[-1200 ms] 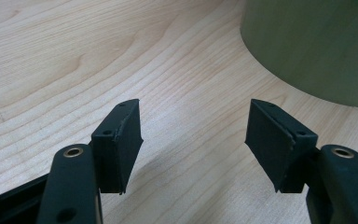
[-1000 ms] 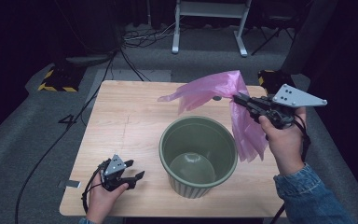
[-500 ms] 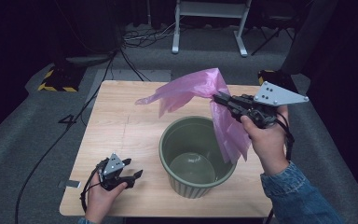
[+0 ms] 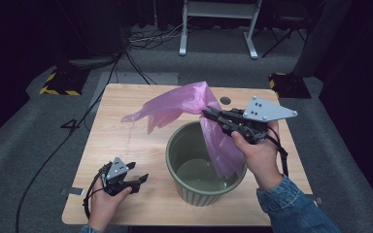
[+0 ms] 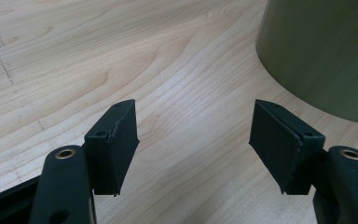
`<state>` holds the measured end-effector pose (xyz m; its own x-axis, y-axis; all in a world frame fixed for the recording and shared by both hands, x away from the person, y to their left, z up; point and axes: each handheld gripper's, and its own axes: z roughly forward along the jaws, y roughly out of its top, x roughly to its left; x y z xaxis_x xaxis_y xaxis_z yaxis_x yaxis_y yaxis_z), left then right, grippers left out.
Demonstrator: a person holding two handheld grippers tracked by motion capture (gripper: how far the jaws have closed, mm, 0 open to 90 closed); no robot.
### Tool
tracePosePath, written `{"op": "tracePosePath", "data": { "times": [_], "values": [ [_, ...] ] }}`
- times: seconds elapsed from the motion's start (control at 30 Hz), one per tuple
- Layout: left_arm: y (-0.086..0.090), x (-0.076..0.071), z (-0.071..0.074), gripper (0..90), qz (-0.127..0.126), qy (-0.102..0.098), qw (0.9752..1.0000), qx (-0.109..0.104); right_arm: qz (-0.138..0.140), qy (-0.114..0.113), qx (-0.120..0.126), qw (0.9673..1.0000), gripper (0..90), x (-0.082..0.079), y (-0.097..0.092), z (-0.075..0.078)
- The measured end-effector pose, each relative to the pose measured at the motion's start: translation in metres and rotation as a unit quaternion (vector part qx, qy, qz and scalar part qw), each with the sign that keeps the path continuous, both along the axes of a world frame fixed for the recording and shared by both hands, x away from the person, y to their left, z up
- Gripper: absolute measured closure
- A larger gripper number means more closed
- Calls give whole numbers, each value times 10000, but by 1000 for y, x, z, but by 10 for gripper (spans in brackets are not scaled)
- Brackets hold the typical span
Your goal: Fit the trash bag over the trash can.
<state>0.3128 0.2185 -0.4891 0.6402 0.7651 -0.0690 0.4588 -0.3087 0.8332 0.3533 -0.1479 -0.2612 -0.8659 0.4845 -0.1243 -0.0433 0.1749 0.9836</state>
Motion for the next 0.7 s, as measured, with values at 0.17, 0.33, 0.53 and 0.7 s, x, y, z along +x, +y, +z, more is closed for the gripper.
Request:
{"op": "tracePosePath", "data": {
  "times": [0.17,0.33,0.53,0.7],
  "values": [
    [2,5,2,320,108,-25,9999,-57,127,44,-8,9999,900,-3,7,-11],
    [3,10,9,312,150,-83,9998,-125,152,142,-106,9997,900,-6,9,-16],
    [4,18,20,307,229,-195,9995,-131,25,242,-299,9993,900,-13,-2,-15],
    [-1,22,25,306,212,-224,9994,-145,2,277,-330,9991,900,-18,-13,-23]
  ]
}}
